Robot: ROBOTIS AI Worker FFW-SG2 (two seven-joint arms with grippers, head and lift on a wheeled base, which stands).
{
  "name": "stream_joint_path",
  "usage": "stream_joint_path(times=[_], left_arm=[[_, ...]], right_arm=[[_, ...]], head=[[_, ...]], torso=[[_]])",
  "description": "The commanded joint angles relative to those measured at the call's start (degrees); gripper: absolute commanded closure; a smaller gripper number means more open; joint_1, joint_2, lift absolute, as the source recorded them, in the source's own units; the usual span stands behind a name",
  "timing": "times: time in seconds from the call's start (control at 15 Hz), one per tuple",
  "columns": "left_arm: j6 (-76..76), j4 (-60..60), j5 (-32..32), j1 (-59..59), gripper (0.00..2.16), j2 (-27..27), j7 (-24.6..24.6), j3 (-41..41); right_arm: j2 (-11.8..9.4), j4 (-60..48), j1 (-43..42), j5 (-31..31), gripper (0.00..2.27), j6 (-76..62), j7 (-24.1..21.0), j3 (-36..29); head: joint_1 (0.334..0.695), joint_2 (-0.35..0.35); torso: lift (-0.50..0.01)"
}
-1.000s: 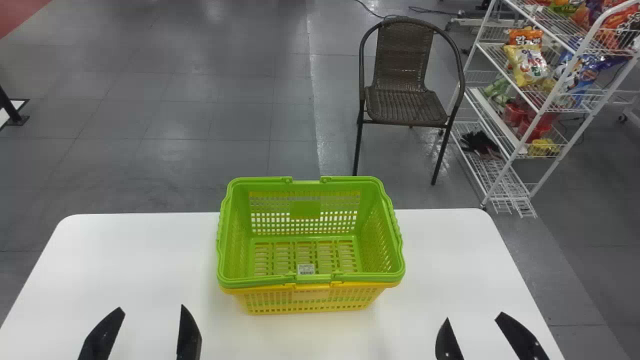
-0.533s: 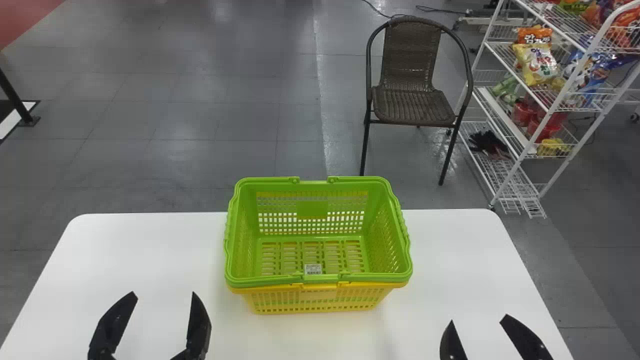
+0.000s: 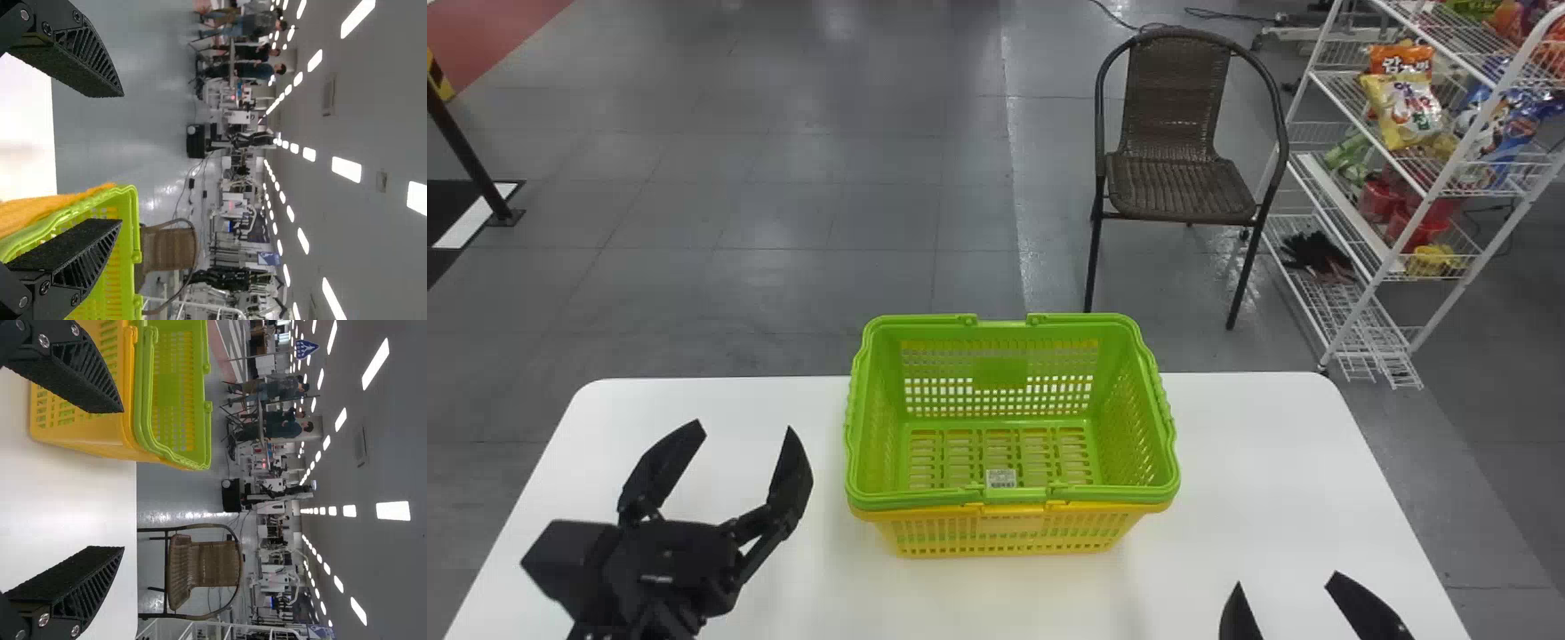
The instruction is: Grasp handle with right gripper to insert into left gripper then lift and swing left to center
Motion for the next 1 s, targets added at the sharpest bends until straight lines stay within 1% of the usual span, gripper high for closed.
stream_joint_path(times=[0.0,0.13,0.27,0.33,0.47,0.6,0.67,0.8,0.87,0.93], left_arm=[[8.59,-0.06,3.15,-3.92,0.15,0.27,-2.73,0.60],[17.56,-0.06,5.44,-7.53,0.14,0.45,-6.16,2.01],[24.41,0.29,6.49,-11.22,0.14,0.45,-8.97,3.42],[28.28,0.73,6.49,-13.42,0.14,0.45,-11.17,4.38],[36.19,2.49,7.11,-18.16,0.14,0.54,-16.35,6.84],[40.41,4.42,7.55,-22.38,0.14,0.89,-22.95,9.66],[46.21,5.13,8.16,-24.67,0.14,1.24,-24.44,11.06],[51.66,6.71,8.34,-27.04,0.14,3.26,-26.28,10.89],[59.57,7.76,8.78,-29.24,0.14,3.88,-26.72,11.06],[65.72,10.05,8.95,-31.87,0.14,4.58,-29.80,11.77]], right_arm=[[0.09,0.14,0.00,0.00,0.07,0.00,-0.01,-0.09],[0.09,0.14,0.00,0.09,0.07,0.00,-0.01,-0.09],[0.18,0.14,0.00,0.09,0.07,0.00,-0.01,-0.09],[0.18,0.14,0.00,0.09,0.07,0.00,-0.01,-0.09],[0.18,0.14,0.00,0.35,0.07,0.00,-0.01,-0.09],[0.18,0.14,0.00,0.44,0.07,0.00,-0.01,-0.09],[0.18,0.14,0.09,0.44,0.07,0.00,-0.01,-0.09],[0.26,0.14,0.18,0.44,0.07,0.00,-0.01,-0.27],[0.26,0.14,0.18,0.44,0.07,0.00,-0.01,-0.36],[0.26,0.14,0.27,0.44,0.07,0.00,-0.01,-0.36]], head=[[0.695,-0.025],[0.695,-0.035],[0.695,-0.038],[0.695,-0.040],[0.695,-0.042],[0.695,-0.045],[0.695,-0.045],[0.695,-0.038],[0.695,-0.034],[0.695,-0.031]], torso=[[0.000],[0.000],[0.000],[0.000],[0.000],[0.000],[0.000],[0.000],[0.000],[0.000]])
